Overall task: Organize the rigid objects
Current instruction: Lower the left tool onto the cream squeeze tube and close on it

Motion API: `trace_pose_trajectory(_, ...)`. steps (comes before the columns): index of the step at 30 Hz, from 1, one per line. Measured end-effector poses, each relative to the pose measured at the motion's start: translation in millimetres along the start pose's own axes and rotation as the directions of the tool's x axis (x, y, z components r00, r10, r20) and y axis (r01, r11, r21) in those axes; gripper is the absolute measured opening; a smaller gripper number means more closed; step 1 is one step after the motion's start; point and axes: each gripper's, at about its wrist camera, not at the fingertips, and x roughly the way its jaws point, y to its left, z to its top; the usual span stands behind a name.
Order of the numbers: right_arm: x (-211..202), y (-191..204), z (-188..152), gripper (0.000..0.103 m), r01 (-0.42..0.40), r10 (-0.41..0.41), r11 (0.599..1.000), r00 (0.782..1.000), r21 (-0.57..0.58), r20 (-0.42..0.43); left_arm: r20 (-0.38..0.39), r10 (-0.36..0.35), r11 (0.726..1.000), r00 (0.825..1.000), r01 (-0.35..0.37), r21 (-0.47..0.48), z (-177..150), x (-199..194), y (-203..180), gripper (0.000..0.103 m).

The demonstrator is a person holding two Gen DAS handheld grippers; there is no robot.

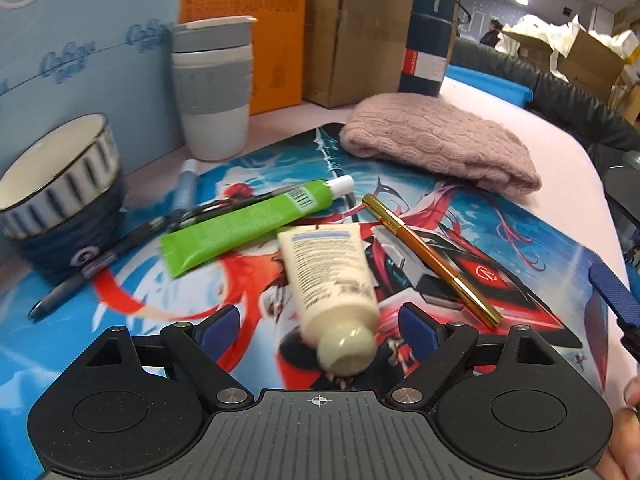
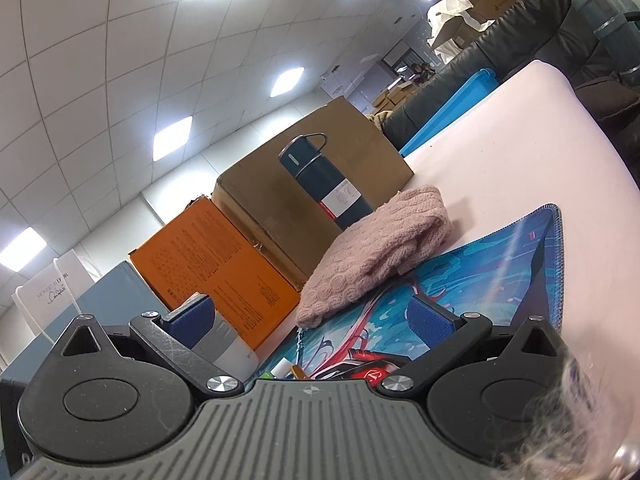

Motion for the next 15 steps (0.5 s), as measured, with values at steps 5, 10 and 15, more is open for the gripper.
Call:
trace_pose_trajectory(5, 5.9, 1.0, -0.6, 0.103, 0.013, -0.013, 1.000, 1.000, -0.007, -0.019, -0.003, 0.042, 0.999, 0.999, -0.041, 0.026, 6.7, 12.6, -0.5, 0.088)
trace_pose_trajectory(10, 9.6, 0.0, -1.3, 0.103, 0.019, -0.019, 1.000, 0.999, -0.005, -0.035, -0.005, 0.045, 0.997, 0.999, -0.044, 0.063, 5.7, 9.0, 4.4, 0.073)
trace_pose_trajectory(15, 11.3, -1.1, -1.3, 0.103, 0.022, -0.022, 1.000, 0.999, -0.007, -0.042, 0.011, 0.028, 0.999, 1.000, -0.028, 0.021, 6.6, 2.7, 15.2, 0.041)
